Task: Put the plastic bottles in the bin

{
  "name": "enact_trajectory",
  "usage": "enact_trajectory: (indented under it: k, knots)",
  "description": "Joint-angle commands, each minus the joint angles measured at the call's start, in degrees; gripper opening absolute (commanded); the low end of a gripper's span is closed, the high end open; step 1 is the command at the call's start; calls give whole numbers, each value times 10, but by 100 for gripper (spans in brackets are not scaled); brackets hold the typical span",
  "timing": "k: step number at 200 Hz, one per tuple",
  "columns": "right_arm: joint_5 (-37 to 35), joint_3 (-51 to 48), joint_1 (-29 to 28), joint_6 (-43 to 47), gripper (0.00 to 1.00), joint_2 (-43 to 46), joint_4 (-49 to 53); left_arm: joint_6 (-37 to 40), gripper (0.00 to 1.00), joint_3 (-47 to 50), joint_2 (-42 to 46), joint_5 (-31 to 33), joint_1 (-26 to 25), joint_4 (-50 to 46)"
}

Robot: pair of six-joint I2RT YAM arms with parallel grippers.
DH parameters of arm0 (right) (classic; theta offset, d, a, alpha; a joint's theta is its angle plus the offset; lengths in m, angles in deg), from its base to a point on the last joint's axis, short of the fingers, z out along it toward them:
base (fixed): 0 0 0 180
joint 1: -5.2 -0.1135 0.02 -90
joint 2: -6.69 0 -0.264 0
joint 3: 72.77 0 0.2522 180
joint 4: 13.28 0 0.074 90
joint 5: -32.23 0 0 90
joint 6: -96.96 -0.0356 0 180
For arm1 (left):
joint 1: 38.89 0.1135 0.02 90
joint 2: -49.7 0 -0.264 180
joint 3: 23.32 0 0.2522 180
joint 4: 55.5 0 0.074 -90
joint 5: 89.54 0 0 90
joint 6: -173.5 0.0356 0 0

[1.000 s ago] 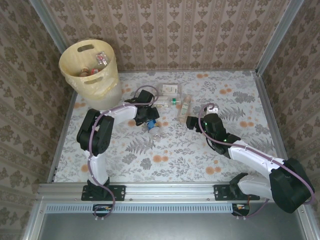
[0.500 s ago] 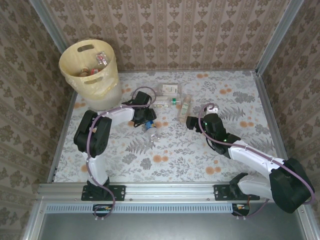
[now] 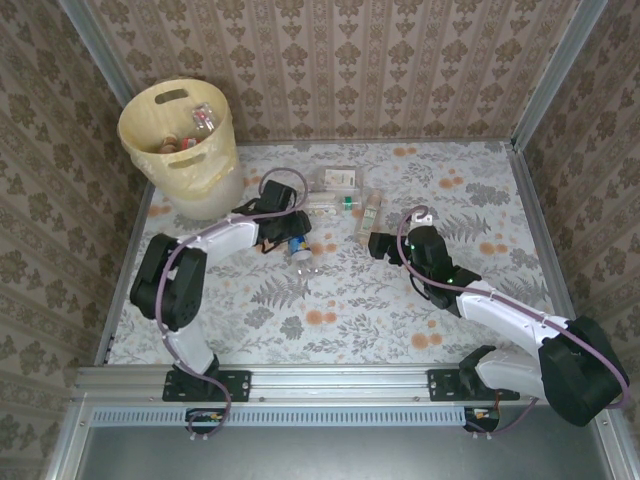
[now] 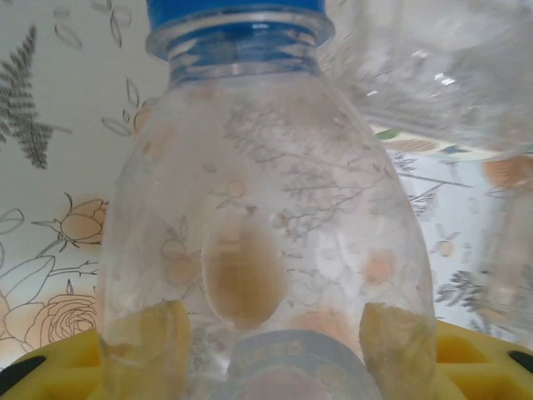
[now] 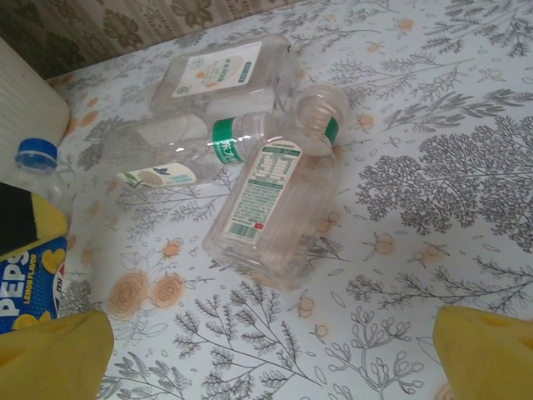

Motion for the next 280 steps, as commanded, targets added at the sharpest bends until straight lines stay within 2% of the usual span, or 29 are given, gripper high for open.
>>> enact_trajectory:
  k: [1,56,124,129,171,232,280]
  knots:
    - [15,8,3,7,100,-3,-32,33,54,12,47,12,6,16]
    - [18,13,3,10,100,-6,-40,87,54,2,133,29,11,5]
    - [19,19,3,10,100,-8,-38,168,54,-108,189,51,32,-40]
    - [19,19,3,10,100,-7,-37,174,54,-115,191,50,49,-38]
    - [19,21,3,10,100,-6,-34,243,54,-203,176,65,76,-36]
    - [16,22,3,12,100,3,-29,348,53,-314,137,145,124,-3]
    - [12,21,3,14,100,10,-22,391,53,-372,95,170,172,36]
